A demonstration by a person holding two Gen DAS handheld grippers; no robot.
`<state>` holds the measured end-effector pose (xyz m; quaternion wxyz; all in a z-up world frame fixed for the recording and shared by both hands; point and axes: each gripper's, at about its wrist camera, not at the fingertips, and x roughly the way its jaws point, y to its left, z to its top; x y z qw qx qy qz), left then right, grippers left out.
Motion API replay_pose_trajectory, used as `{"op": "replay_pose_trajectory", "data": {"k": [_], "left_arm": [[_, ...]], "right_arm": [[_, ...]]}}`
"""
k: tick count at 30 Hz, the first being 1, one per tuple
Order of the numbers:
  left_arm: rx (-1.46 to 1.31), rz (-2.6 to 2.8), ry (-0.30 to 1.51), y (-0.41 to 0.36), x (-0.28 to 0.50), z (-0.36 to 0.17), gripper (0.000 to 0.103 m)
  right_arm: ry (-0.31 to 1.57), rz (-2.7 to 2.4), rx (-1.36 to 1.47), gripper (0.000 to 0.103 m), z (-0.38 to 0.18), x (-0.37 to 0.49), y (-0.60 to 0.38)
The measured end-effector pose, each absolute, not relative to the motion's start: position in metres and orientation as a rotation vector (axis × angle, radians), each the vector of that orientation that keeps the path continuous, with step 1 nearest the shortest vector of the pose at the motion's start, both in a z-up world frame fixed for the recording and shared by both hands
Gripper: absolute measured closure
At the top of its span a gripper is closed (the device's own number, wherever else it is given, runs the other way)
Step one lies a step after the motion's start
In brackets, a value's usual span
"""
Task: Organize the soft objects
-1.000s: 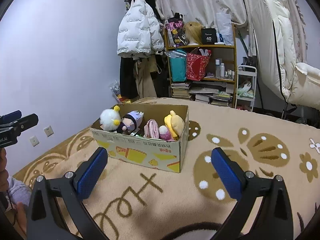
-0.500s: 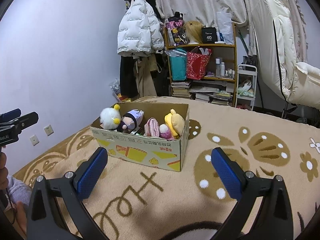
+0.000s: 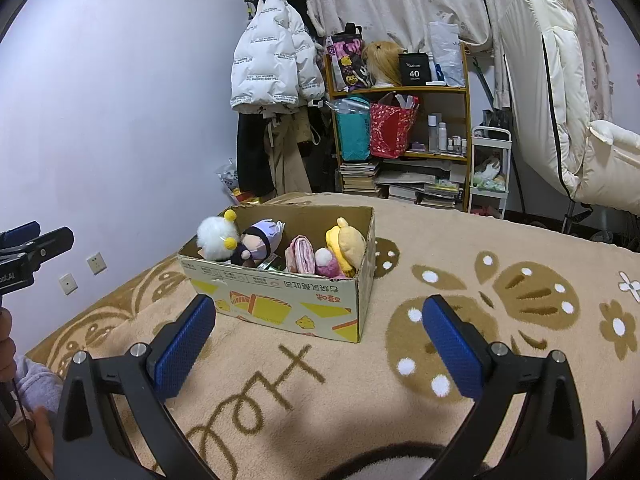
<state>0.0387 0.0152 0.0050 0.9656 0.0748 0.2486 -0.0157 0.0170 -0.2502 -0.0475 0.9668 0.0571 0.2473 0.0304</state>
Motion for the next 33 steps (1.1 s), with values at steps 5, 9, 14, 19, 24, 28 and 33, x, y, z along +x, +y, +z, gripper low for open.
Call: {"op": "replay_pose_trajectory", "data": {"k": [5,9,14,19,24,28,33], "left_arm": [[0.148,-0.036,0.507,0.0147,0.0386,0.0051,0.003],[0.147,-0.041,0.508,0.0149,0.0375,0.0060,0.003],[0.147,-0.041,0.509,0.0153,0.0378,0.0056,0.003],[0.148,-0.042,0.509,0.0154,0.0378,0.0055,0.003],[0.158,-0.047,0.508,0.0113,0.0349,0.0043,0.003],[0.153,-0.047,0.508,0.0114,0.0350,0.0046,0.003],[0.146,-0.047,0.512,0.0101,0.0342,0.0029,0.003]], "right_arm": [[0.500,0.063,0.114,0.000,-0.0468,0.0167,-0.2505],[0.500,0.063,0.114,0.000,-0.0465,0.0168,-0.2508],[0.500,0.063,0.115,0.000,-0.0468,0.0167,-0.2514],[0.500,0.061,0.115,0.000,-0.0466,0.0167,-0.2520],[0.501,0.062,0.115,0.000,-0.0464,0.0165,-0.2530],[0.500,0.062,0.114,0.000,-0.0465,0.0167,-0.2528],[0.501,0.062,0.115,0.000,-0.0460,0.0166,-0.2529]]}}
